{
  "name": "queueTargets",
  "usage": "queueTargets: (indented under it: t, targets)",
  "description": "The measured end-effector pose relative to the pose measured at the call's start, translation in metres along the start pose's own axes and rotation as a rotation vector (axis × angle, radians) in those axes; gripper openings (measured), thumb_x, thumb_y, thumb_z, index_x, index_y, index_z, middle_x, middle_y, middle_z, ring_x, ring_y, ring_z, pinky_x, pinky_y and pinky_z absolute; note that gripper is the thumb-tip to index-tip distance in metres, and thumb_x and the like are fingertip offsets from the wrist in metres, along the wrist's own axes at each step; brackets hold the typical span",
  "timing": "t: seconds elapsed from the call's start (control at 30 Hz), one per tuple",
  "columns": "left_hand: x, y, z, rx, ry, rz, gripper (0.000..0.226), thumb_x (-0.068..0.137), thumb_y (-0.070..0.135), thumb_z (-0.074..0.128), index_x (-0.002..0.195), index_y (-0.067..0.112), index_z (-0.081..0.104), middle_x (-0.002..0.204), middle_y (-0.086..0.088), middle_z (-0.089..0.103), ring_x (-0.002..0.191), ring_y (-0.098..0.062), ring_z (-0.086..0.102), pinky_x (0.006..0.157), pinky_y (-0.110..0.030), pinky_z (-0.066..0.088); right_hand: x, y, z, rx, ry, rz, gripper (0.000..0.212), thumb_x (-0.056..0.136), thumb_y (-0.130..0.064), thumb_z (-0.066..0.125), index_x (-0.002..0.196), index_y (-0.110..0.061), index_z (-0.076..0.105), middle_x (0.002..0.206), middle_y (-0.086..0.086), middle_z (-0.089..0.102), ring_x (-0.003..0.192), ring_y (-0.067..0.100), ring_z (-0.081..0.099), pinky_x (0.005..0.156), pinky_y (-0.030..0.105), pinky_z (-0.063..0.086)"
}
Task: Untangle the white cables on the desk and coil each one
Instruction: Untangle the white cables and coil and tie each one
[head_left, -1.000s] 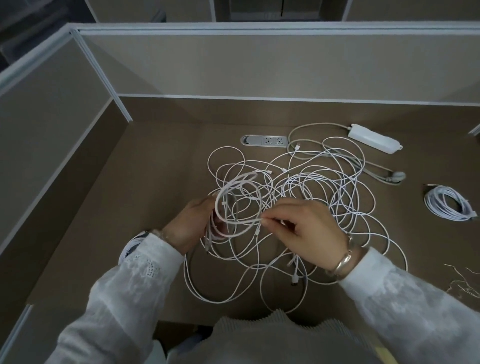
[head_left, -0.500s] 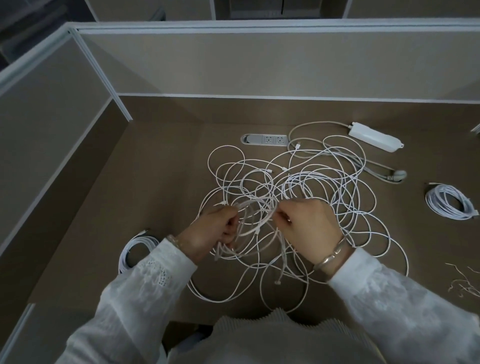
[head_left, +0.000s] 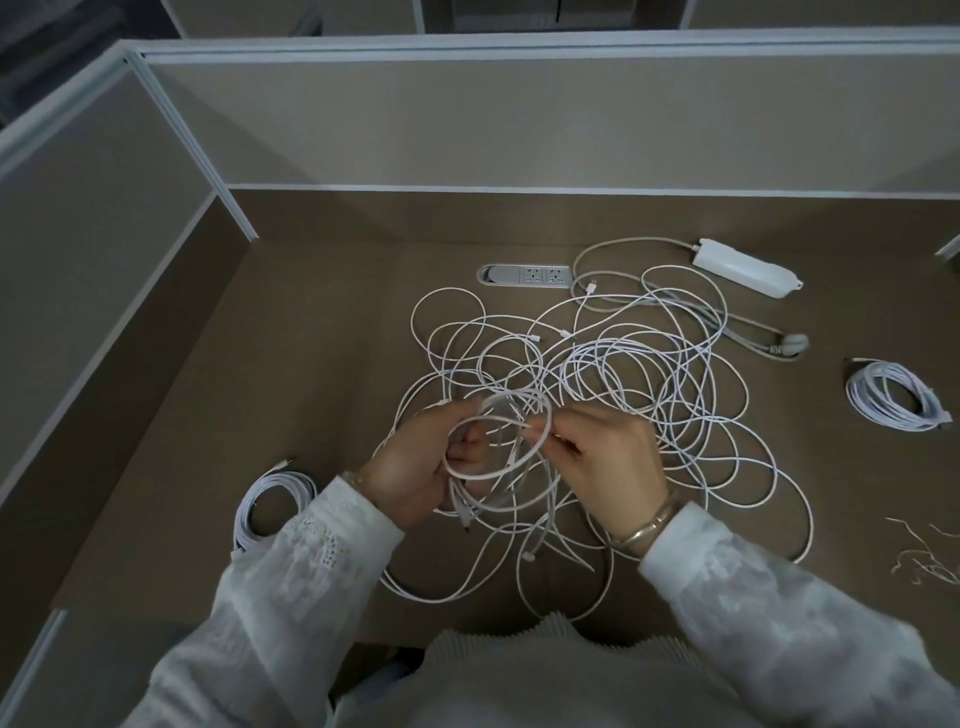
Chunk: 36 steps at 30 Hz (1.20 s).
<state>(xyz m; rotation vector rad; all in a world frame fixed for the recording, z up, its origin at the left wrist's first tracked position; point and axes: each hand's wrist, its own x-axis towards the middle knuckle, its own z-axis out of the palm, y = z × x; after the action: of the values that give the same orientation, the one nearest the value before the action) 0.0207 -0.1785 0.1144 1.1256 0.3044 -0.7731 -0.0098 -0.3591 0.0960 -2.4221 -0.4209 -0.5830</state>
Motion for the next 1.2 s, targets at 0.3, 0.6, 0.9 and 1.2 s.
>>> queueTargets:
  t: [0.3, 0.6, 0.9, 1.2]
  targets:
    - [-0.008, 0.023, -0.019, 0.088, 0.021, 0.118, 0.042, 0.099, 0.032, 0.043, 0.061, 0.016, 0.031, 0.051, 0.002, 0.025, 0.041, -0.011, 0.025, 0.047, -0.023, 0.031, 0.010, 0.027, -0.018, 0.351, -0.347, 0.306, 0.007, 0.086, -0.028, 0.066, 0.082, -0.023, 0.068, 0.064, -0.003, 0.067, 0.059, 0.022, 0.061, 0.060, 0.043, 0.051]
    - [-0.012, 0.021, -0.013, 0.205, -0.054, 0.041, 0.038, 0.100, 0.024, 0.042, 0.065, 0.009, 0.041, 0.049, -0.004, 0.028, 0.037, -0.019, 0.036, 0.053, -0.034, 0.053, 0.011, 0.018, -0.020, 0.163, -0.211, 0.150, 0.005, 0.087, -0.025, 0.064, 0.084, -0.023, 0.068, 0.060, -0.008, 0.058, 0.052, 0.009, 0.052, 0.052, 0.033, 0.048]
    - [-0.010, 0.013, -0.012, 0.008, -0.133, -0.005, 0.029, 0.090, 0.026, 0.045, 0.065, 0.011, 0.041, 0.045, 0.000, 0.029, 0.039, -0.019, 0.037, 0.054, -0.032, 0.050, 0.007, 0.011, -0.014, 0.086, -0.205, 0.055, 0.009, 0.086, -0.017, 0.065, 0.090, -0.023, 0.068, 0.070, -0.010, 0.064, 0.057, 0.010, 0.057, 0.052, 0.034, 0.050]
    - [-0.011, 0.020, -0.016, 0.038, -0.235, -0.112, 0.033, 0.094, 0.030, 0.040, 0.068, 0.014, 0.051, 0.047, 0.007, 0.012, 0.031, -0.003, 0.018, 0.039, -0.020, 0.021, 0.013, 0.022, -0.015, 0.466, -0.205, 0.353, 0.008, 0.086, -0.016, 0.066, 0.085, -0.023, 0.070, 0.070, 0.005, 0.066, 0.067, 0.030, 0.060, 0.067, 0.046, 0.051]
